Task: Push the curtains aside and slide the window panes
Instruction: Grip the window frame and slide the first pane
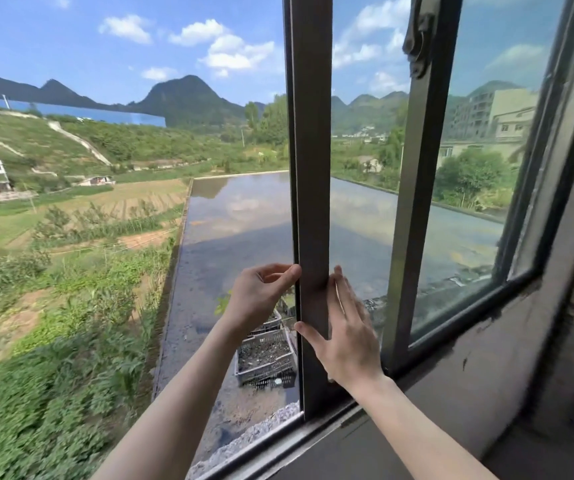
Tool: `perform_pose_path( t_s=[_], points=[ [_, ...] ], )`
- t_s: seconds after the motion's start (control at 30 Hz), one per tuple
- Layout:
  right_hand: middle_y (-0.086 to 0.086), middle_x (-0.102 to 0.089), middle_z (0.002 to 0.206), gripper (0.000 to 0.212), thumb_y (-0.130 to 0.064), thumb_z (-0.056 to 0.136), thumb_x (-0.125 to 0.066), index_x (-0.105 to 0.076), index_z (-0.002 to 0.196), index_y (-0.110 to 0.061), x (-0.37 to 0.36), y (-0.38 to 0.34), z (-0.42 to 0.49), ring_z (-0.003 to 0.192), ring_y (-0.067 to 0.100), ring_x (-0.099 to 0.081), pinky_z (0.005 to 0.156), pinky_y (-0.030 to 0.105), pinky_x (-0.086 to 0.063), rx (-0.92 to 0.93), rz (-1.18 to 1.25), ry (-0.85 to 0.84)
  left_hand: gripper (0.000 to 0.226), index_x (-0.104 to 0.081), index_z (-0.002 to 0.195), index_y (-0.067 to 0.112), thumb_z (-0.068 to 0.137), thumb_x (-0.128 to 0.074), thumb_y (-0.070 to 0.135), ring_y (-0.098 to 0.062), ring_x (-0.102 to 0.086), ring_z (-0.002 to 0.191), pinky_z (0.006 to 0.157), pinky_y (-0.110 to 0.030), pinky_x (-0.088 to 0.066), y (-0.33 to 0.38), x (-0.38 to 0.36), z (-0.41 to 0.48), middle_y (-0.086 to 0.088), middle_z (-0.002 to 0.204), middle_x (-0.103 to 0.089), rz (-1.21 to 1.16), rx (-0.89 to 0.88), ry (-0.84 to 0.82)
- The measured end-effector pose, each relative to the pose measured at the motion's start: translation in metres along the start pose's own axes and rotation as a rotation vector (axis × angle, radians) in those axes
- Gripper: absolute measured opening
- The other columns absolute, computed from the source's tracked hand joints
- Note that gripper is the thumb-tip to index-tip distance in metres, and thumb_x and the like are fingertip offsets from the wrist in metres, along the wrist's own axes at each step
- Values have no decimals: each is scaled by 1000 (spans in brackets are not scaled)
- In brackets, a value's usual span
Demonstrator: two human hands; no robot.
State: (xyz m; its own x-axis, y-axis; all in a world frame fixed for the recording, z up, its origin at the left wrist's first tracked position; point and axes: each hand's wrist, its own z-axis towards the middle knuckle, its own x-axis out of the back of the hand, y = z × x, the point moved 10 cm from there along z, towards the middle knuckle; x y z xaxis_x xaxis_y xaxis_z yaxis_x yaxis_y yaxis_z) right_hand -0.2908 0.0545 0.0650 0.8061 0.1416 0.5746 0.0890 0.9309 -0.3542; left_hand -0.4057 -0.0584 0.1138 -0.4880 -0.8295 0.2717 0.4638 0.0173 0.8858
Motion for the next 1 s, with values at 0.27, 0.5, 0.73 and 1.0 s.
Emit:
perform_pose_path(
  t_s=[0.27,0.5,0.73,1.0],
  points=[
    [9,-32,158,77,-68,87,-50,-52,141,-13,16,49,15,148,25,-21,115,55,-27,-7,-225,105,38,-76,93,31,71,-69,61,-3,-72,88,79,-19,-56,-3,-52,41,8,89,-78,-26,-37,-35],
    [14,-5,164,83,-69,83,-56,-37,151,-24,33,83,21,151,29,-7,116,60,-15,-66,-283,213,40,-76,87,36,68,-68,71,-3,-73,88,83,-27,-57,-3,-88,69,11,86,-78,-30,-72,-50],
    [14,3,164,121,-79,75,-55,0,156,-8,31,129,23,152,26,-1,118,55,-12,-278,-146,184,41,-78,88,33,70,-67,68,-4,-73,87,83,-29,-57,-4,-108,86,7,85,-78,-10,-66,-44],
    [11,-14,163,96,-64,86,-51,-12,156,-12,26,138,21,150,23,-16,116,49,-26,-191,-59,294,52,-80,100,20,72,-70,63,-6,-73,89,83,-29,-58,-6,-125,96,6,89,-78,-52,-71,2]
  ],
)
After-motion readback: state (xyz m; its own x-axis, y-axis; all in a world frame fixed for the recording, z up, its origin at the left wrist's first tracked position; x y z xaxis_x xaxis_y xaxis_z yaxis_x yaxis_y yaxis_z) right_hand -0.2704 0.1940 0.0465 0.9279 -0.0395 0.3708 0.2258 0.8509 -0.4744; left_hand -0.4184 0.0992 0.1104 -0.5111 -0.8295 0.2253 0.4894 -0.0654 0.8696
